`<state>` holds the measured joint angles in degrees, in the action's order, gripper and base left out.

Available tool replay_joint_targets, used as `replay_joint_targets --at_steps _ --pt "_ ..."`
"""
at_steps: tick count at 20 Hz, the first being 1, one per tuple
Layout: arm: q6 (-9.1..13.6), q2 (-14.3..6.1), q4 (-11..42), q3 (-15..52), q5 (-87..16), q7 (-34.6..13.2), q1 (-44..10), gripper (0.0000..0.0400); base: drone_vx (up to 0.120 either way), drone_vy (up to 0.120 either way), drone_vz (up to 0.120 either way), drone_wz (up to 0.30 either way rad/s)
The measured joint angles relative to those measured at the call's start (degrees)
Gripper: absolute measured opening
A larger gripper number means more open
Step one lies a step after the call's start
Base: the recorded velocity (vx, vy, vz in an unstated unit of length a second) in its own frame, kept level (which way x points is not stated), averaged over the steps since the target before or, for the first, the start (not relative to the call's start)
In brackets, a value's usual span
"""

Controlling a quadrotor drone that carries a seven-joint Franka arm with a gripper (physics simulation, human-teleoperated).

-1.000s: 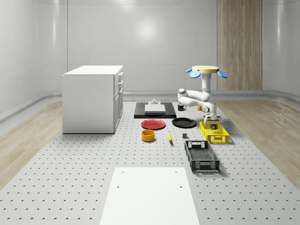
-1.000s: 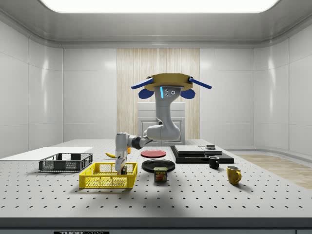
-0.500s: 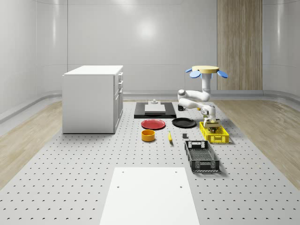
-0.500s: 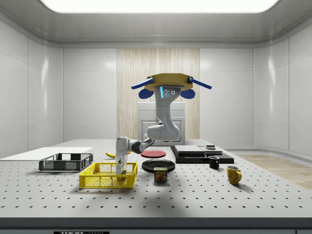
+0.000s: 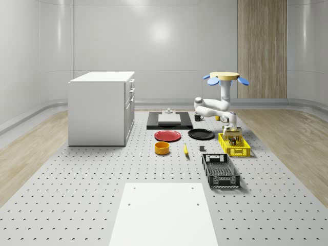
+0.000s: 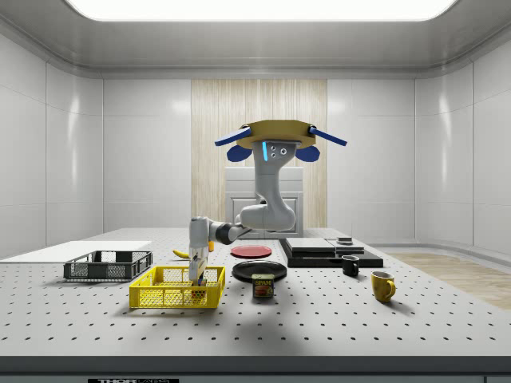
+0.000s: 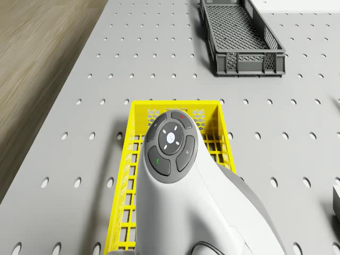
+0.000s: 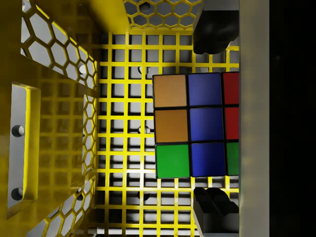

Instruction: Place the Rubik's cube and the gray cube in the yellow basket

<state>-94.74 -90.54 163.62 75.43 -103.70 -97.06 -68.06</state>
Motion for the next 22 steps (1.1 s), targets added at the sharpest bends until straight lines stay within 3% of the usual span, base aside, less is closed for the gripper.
replay_joint_targets --at_steps 6,22 --pt "1.91 0.23 0.97 5.29 4.96 -0.14 0.6 0.04 0.0 -0.007 0.093 0.0" --pt "2.46 -0.09 1.3 8.28 7.91 -0.29 0.71 0.04 0.0 -0.12 0.007 0.0"
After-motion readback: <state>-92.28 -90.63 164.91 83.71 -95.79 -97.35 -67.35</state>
